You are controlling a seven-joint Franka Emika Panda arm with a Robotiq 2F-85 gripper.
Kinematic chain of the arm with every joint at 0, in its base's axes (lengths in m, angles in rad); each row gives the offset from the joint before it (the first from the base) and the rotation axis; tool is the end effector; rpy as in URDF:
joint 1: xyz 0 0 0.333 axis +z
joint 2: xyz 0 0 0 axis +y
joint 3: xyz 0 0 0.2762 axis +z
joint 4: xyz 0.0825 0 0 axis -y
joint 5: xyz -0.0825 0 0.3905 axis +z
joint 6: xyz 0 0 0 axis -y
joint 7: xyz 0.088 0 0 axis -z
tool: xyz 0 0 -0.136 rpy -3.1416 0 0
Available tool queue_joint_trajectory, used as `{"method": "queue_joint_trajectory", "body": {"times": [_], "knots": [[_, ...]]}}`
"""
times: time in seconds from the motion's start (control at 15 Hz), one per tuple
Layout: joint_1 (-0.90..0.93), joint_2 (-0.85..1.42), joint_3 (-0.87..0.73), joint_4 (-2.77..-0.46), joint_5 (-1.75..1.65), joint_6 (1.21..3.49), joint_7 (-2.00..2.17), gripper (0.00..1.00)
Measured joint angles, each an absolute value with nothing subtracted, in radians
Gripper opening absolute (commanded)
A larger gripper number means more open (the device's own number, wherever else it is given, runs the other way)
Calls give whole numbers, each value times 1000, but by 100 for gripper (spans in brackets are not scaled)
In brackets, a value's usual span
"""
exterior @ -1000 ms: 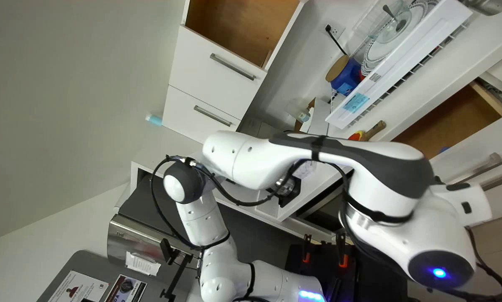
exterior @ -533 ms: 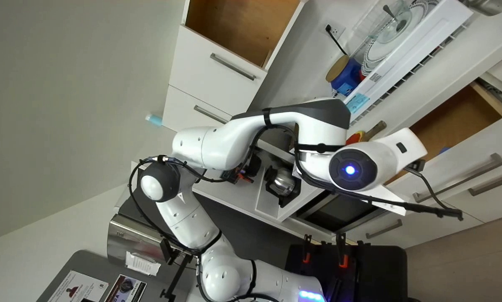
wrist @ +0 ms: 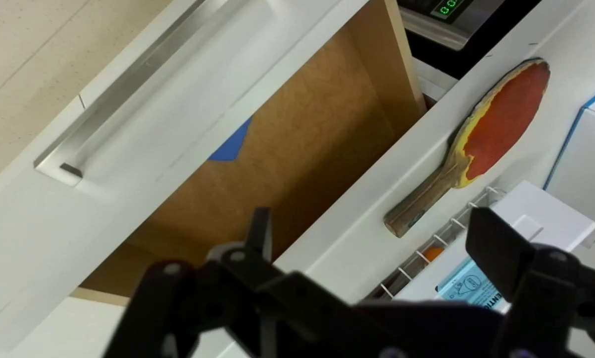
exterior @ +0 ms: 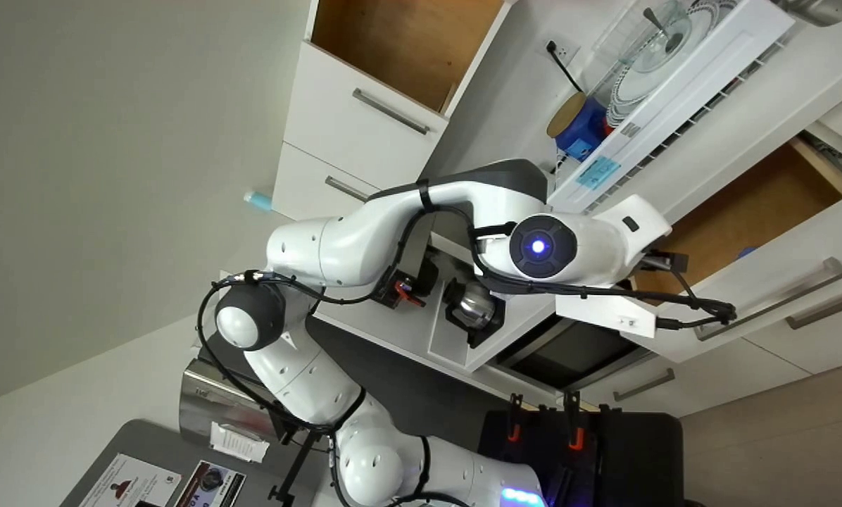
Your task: Open the topmost drawer of the lower cabinet
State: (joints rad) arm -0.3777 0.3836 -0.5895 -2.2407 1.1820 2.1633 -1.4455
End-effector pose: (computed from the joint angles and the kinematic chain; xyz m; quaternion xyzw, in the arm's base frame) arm 0.3188 -0.3977 0.1402 -0.9269 0.1831 -0.2361 0.2272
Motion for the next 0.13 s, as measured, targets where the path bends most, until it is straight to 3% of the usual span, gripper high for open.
{"method": "queue_joint_trajectory", "body": {"times": [0.13], "knots": [[-392, 387, -579, -2239, 1182, 2163, -1446, 100]]}}
